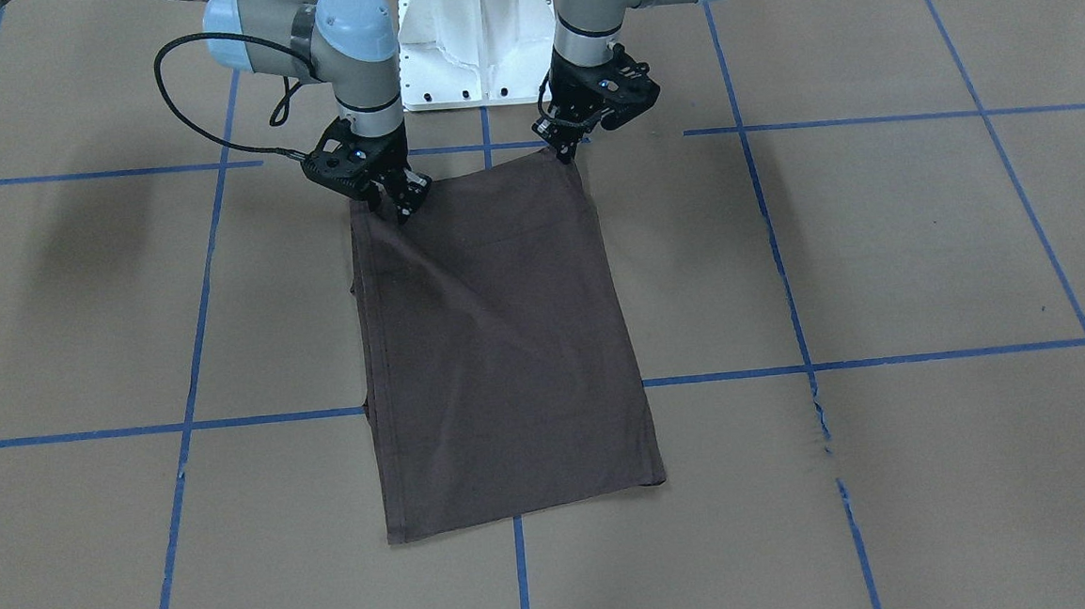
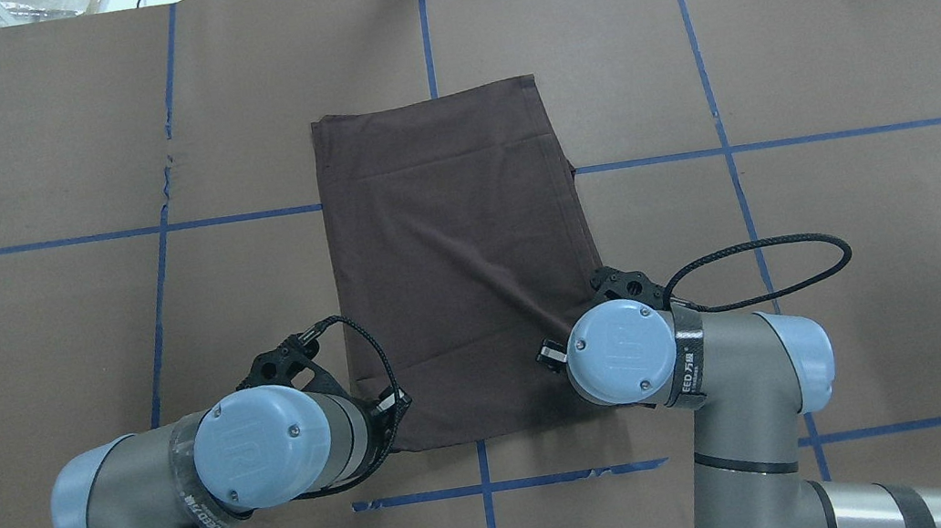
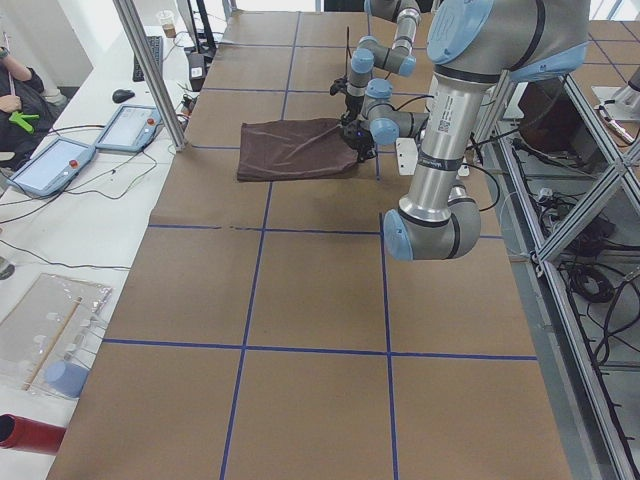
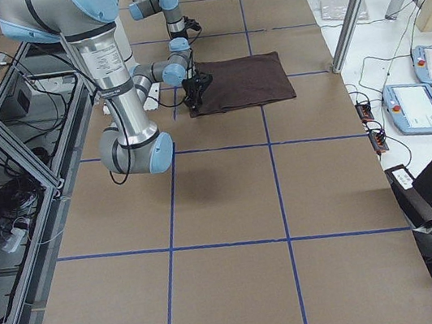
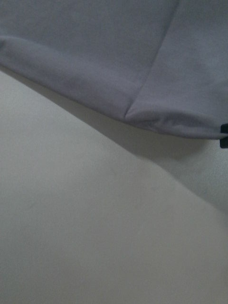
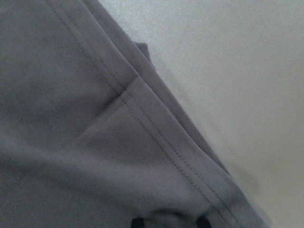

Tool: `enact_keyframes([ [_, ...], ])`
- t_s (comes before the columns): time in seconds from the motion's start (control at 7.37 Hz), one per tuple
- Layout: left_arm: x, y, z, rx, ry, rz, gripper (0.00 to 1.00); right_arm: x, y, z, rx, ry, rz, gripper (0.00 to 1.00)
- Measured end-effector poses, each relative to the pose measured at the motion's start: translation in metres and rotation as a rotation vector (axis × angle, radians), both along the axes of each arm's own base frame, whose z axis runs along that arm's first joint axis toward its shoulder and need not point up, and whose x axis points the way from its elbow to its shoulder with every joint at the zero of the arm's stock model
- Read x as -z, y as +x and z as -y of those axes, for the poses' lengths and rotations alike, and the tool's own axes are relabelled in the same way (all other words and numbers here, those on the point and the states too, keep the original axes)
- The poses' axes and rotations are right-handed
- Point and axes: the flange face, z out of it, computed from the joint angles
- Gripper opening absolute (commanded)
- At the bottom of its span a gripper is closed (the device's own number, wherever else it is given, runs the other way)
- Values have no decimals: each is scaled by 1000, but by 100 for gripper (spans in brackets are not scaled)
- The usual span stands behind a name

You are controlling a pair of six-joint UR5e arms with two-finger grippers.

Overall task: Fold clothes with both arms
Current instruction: 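Grasp both near corners of the shirt with left and right grippers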

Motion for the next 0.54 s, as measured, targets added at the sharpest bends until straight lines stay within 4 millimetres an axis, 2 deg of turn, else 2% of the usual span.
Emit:
enact_keyframes([
  [0.41, 0, 0, 0, 0, 0, 0, 0, 14, 0, 5, -6, 6, 22, 0],
  [0.54, 1, 0, 0, -1, 0, -1, 0, 18, 1, 8, -10, 8, 28, 27],
])
